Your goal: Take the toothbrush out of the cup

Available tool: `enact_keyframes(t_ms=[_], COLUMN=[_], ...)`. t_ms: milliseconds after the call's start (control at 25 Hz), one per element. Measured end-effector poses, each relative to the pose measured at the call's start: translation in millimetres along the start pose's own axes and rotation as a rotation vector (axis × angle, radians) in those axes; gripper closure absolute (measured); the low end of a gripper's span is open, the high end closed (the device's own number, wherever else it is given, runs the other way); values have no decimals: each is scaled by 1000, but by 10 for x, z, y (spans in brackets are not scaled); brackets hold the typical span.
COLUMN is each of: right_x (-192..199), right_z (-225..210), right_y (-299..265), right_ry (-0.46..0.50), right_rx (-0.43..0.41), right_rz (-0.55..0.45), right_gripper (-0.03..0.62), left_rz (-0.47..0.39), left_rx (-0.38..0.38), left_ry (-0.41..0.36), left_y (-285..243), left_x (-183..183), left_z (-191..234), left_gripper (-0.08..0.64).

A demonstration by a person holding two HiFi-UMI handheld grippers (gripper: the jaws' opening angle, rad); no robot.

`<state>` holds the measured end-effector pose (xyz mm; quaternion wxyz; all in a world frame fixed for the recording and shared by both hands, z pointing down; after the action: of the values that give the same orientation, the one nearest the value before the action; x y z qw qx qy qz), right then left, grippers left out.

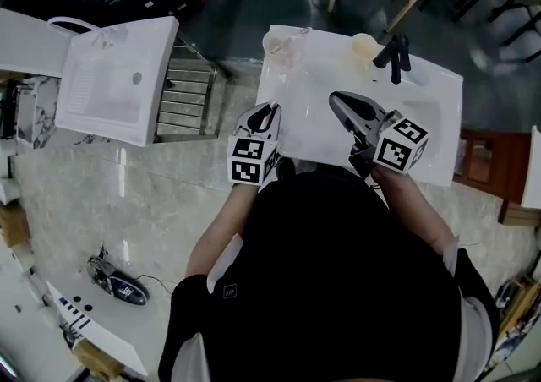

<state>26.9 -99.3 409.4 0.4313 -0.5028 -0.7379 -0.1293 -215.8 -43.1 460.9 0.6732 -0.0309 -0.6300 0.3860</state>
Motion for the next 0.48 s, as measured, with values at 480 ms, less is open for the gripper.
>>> enact_keyframes(t_ms=[480], right_x=[-55], right_z=[-366], right_y=[205], right_ry=[-54], right_rx=[46], right_rz=[-8], right_gripper=[563], left_rz=[120], left_rx=[-77], left_ry=[86], left_y=[-536], left_x=[60], left_z=[206], left_gripper=[512])
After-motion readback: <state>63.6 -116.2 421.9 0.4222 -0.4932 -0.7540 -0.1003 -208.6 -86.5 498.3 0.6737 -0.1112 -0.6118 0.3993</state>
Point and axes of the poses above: the fingertips, and each gripper's own axes: y backward along the fingers, z to its left, x out of its underside, the point moved 10 cm from there along y, backward along the fingers, and after that the axes turned 7 degrees about x, right-handed, at the moved point
